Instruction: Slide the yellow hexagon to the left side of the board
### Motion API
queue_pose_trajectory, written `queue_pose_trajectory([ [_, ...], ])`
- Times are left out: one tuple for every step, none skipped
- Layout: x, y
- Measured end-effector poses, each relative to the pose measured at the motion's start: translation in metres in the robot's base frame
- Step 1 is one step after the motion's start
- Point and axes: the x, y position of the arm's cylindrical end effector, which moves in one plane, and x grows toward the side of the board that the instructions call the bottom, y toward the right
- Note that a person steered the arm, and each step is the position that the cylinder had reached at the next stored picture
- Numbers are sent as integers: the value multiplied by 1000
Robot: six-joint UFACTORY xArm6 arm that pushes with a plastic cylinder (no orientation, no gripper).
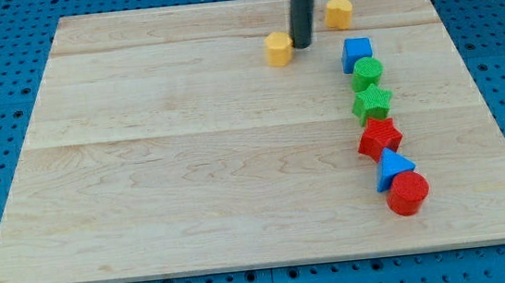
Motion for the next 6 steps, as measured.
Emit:
queue_pose_trajectory([
  [0, -75],
  [19, -81],
  [33, -97],
  [46, -151],
  [59, -194],
  [78, -216],
])
